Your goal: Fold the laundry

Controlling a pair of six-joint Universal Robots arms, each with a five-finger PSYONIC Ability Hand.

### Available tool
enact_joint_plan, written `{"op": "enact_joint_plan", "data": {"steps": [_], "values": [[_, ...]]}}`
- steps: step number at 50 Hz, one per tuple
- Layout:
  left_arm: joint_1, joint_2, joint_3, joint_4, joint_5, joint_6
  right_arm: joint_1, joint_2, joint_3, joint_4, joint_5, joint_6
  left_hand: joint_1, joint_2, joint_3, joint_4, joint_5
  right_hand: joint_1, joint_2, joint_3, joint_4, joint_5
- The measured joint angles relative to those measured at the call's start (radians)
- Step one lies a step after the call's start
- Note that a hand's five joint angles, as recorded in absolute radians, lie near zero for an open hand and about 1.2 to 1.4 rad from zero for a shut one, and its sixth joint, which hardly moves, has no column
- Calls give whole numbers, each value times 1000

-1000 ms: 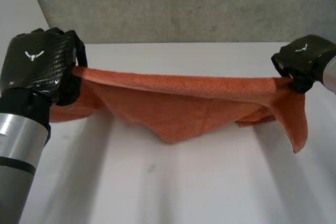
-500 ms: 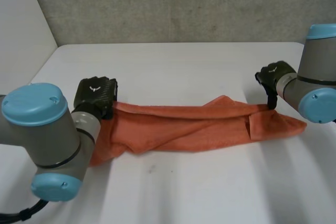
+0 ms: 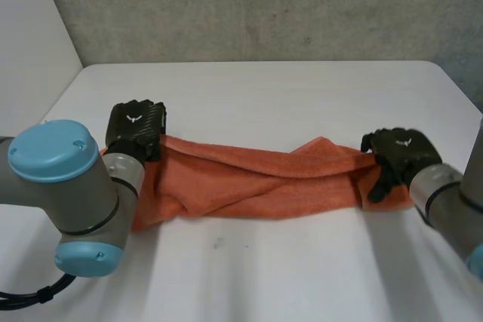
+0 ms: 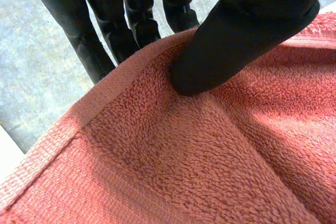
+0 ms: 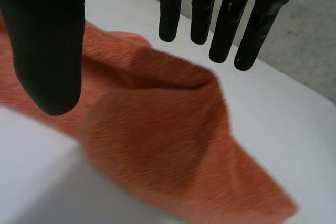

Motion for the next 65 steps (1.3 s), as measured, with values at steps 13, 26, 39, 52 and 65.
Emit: {"op": "enact_joint_plan", "data": {"steps": [13, 26, 39, 52, 65], "values": [[14, 5, -3, 1, 0, -3, 15, 13, 100, -127, 8, 79, 0, 0, 0, 0, 0, 85, 113, 109, 108, 98], [14, 2, -9, 6, 0, -8, 6, 104, 84, -216, 19, 65, 0, 0, 0, 0, 0, 135, 168, 161, 164, 153], [14, 0, -12, 19, 0, -7, 4, 181, 44, -253, 58, 47, 0, 0, 0, 0, 0, 442, 515, 506, 508, 484], [24, 11, -32, 11, -3, 0, -20, 20, 38, -290, 72, -4, 0, 0, 0, 0, 0, 603, 748, 742, 755, 718], [37, 54, -80, -102, 8, 52, -158, 0, -189, 312, -97, -456, 0, 0, 0, 0, 0, 603, 748, 746, 755, 718]]}}
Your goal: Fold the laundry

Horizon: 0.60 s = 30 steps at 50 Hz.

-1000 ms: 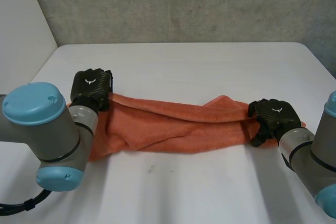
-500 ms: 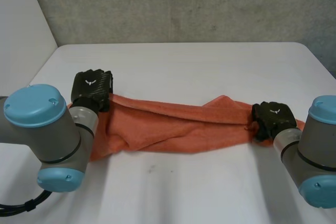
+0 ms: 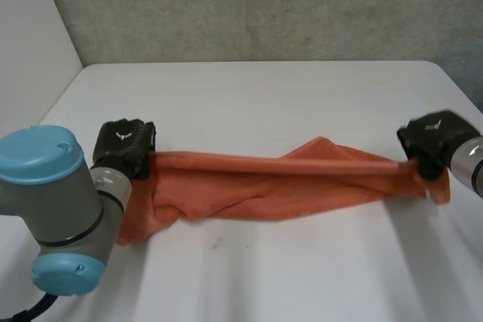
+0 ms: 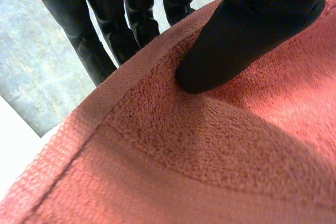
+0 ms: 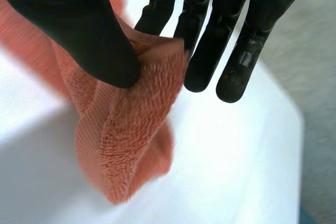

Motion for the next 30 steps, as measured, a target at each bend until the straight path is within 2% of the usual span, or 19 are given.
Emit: {"op": "enact_joint_plan", "data": {"steps": [5, 8, 10, 13, 19, 20, 22, 25, 28, 30], "values": [[4, -26, 7, -22, 5, 111, 2, 66, -69, 95, 4, -101, 0, 0, 0, 0, 0, 0, 4, 0, 0, 0], [10, -77, 41, -14, 29, 213, 9, 122, -151, 61, 11, -125, 0, 0, 0, 0, 0, 0, 4, 0, 0, 0], [12, -91, 57, -5, 39, 234, 10, 137, -181, 37, 14, -125, 1, 0, 0, 0, 0, 0, 4, 0, 0, 0], [16, -139, 149, 47, 85, 290, 16, 193, -332, -98, 44, -117, 1, 0, 1, 0, 0, 0, 4, 0, 0, 0], [19, -151, 318, 170, 119, 308, 44, 242, -540, -296, 101, -105, 1, 0, 1, 0, 0, 0, 4, 0, 1, 0], [23, -129, 403, 262, 124, 307, 72, 248, -643, -431, 124, -96, 1, 0, 1, 0, 0, 0, 4, 1, 2, 0], [29, -96, 458, 351, 124, 302, 95, 238, -704, -552, 137, -82, 6, 0, 1, 0, 0, 6, 4, 1, 3, 0], [42, -31, 509, 500, 120, 292, 121, 196, -742, -716, 146, -45, 9, 1, 1, 0, 0, 9, 4, 1, 3, 0], [53, 16, 518, 582, 117, 284, 131, 150, -722, -800, 144, -5, 10, 1, 1, 0, 0, 9, 4, 1, 3, 0], [57, 37, 506, 590, 115, 281, 131, 125, -684, -814, 137, 23, 10, 1, 1, 0, 0, 9, 4, 1, 3, 0]]}}
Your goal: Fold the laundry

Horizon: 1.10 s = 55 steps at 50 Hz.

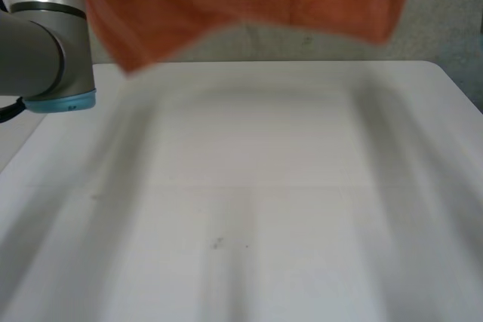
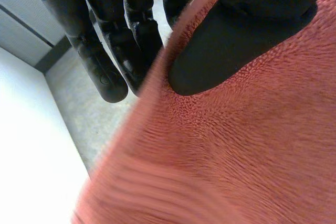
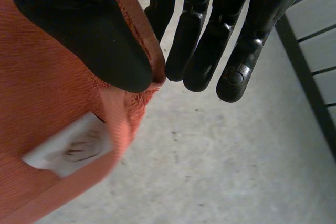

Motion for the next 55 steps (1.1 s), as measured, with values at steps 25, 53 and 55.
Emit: {"op": "enact_joint_plan", "data": {"steps": [25, 53, 55], "values": [[20, -228, -451, -212, 1, -55, -6, 67, 748, 161, -121, 93, 0, 0, 0, 0, 0, 0, 0, 4, 0, 0], [85, -326, -464, -246, 5, -45, -161, -49, 765, 309, -120, 280, -699, -720, -715, -720, -715, 0, 0, 4, 0, 0], [93, -322, -469, -256, 3, -44, -167, -46, 762, 308, -120, 279, -699, -720, -715, -720, -715, 0, 0, 4, 0, 0]]}}
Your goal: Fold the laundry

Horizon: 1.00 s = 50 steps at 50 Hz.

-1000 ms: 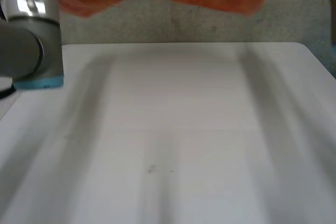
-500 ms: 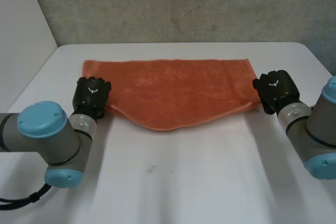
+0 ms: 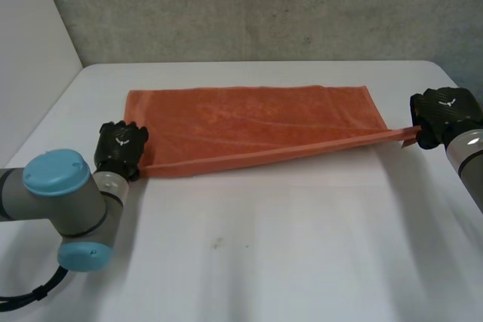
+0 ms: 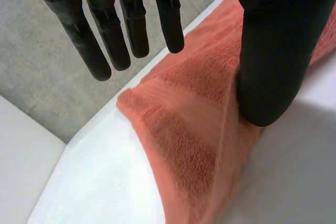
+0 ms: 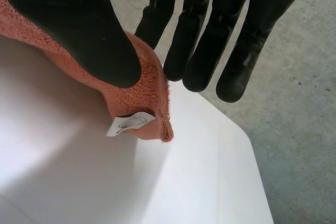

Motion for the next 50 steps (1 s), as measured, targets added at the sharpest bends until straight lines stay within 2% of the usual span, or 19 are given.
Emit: {"op": "enact_joint_plan", "data": {"steps": [7, 8, 9, 10, 11, 15, 24, 32, 35, 39, 45, 50], "values": [[20, 35, -19, -55, -5, 1, -6, 8, -4, 0, 0, -6, 22, 37, 34, 38, 35, 0, 0, 0, 0, 0], [25, 52, -28, -74, -6, 1, -5, 10, -4, 0, 0, -8, 116, 133, 130, 117, 117, 0, 0, 0, 0, 0], [26, 58, -32, -80, -7, 1, -5, 10, -4, 0, 0, -9, 116, 133, 130, 117, 117, 0, 0, 0, 0, 0], [28, 64, -36, -85, -8, 1, -4, 10, -4, 0, 0, -9, 313, 296, 293, 289, 291, 0, 0, 0, 0, 0], [31, 81, -47, -92, -8, 1, -3, 11, -4, 1, 0, -10, 386, 389, 366, 369, 369, 0, 0, 0, 0, 0], [37, 125, -76, -102, -10, 1, -1, 11, -5, 12, 0, -18, 594, 603, 600, 604, 603, 0, 0, 0, 0, 0], [46, 279, -163, -152, -9, 7, 0, 5, -27, 192, -1, -155, 657, 705, 700, 705, 691, -1, 0, 0, 0, 0], [62, 483, -234, -451, -6, 82, -36, -46, -32, 506, -3, -372, 665, 718, 712, 717, 696, -1, 0, 0, 0, 0], [65, 572, -261, -617, -1, 113, -75, -100, -15, 649, -5, -480, 665, 719, 713, 719, 696, -1, 0, 0, 0, 0], [64, 652, -282, -728, 12, 128, -127, -154, 1, 762, -16, -596, 669, 719, 714, 719, 705, -1, 0, 0, 0, 0], [63, 660, -266, -674, 46, 130, -144, -154, -19, 711, -37, -644, 678, 719, 714, 720, 710, -1, 0, 0, 0, 0], [59, 522, -181, -511, 65, 133, -101, -68, -84, 582, -40, -610, 679, 719, 714, 720, 710, -1, 0, 0, 0, 0]]}}
